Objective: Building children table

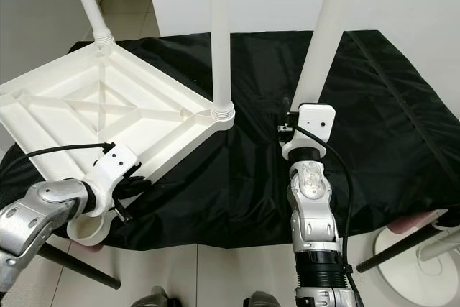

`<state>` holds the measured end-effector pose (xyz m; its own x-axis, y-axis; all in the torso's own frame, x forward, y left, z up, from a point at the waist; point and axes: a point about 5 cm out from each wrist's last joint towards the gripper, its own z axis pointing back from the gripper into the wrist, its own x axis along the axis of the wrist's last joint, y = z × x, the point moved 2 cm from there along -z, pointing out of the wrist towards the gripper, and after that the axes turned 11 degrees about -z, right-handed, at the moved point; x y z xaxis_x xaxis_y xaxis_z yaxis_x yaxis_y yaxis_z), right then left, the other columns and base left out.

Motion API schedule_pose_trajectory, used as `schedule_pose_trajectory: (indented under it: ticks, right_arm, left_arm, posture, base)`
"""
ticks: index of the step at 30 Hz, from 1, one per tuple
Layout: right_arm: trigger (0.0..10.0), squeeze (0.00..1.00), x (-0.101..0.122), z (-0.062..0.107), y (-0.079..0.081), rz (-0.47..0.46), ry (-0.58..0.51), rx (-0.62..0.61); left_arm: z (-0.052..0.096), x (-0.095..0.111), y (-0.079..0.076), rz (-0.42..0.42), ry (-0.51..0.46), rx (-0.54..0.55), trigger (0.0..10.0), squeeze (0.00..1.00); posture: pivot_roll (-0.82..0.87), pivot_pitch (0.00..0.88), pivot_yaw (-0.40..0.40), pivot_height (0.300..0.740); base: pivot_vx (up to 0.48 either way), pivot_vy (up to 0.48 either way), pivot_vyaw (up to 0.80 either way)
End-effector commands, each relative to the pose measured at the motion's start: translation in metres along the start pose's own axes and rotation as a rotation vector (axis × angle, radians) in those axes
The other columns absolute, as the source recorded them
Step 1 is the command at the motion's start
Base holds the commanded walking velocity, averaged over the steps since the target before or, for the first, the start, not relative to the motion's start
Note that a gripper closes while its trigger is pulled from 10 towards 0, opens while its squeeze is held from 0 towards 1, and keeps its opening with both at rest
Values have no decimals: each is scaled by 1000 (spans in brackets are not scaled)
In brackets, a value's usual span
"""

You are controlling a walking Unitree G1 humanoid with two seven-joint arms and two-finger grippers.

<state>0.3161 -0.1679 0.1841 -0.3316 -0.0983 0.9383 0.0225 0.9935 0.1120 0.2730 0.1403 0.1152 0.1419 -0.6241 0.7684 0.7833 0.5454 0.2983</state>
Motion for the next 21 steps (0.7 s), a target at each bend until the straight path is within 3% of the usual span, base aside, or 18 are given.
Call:
schedule_pose_trajectory:
  ticks: [1,8,11,12,16,19,21]
  right_arm:
    - [10000,0,0,1,1,-1,-7,4]
    - [10000,0,1,3,-1,1,-10,-10]
    - [10000,0,1,3,-1,1,-10,-14]
    - [10000,0,1,3,0,0,-11,-17]
    - [10000,0,1,3,0,0,-12,-18]
    - [10000,0,1,3,0,-2,-14,-21]
    - [10000,0,1,3,0,-2,-14,-21]
  left_arm:
    - [-7,-8,-3,3,52,24,0,0]
    - [-27,7,-12,60,13,47,0,0]
    - [-38,18,-18,73,-17,59,0,0]
    - [-49,34,-22,98,-58,85,0,0]
    - [-52,37,-22,106,-68,93,0,0]
    - [-63,62,-27,112,-135,108,0,0]
    - [-63,62,-27,112,-135,108,0,0]
  posture:
    - [-77,0,75,740]
    - [-94,0,83,740]
    - [-96,0,86,740]
    - [-97,0,86,740]
    - [-97,0,86,740]
    - [-96,0,89,740]
    - [-96,0,89,740]
  base:
    - [0,0,0]
    - [0,0,0]
    - [0,0,0]
    - [0,0,0]
    - [0,0,0]
    - [0,0,0]
    - [0,0,0]
